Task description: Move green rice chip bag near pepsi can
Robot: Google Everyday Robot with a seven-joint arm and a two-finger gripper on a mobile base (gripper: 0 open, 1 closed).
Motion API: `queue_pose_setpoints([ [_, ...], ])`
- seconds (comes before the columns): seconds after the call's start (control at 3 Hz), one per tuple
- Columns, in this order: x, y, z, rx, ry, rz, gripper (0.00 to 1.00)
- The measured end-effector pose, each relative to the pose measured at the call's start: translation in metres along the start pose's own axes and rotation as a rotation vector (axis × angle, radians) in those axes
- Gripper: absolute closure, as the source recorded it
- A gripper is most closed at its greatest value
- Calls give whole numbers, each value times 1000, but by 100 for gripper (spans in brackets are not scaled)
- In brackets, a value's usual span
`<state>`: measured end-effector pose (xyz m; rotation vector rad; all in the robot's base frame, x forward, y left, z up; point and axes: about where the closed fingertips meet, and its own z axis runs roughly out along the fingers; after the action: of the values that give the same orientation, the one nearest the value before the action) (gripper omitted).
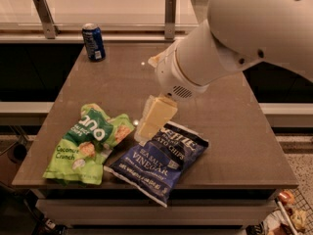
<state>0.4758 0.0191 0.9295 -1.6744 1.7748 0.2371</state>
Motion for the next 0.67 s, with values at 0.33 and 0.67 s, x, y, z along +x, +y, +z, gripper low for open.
queue_pose_setpoints([
  [0.33, 0, 0, 0, 0, 0, 0, 0],
  [0.67, -7, -4, 7, -29, -26, 3, 0],
])
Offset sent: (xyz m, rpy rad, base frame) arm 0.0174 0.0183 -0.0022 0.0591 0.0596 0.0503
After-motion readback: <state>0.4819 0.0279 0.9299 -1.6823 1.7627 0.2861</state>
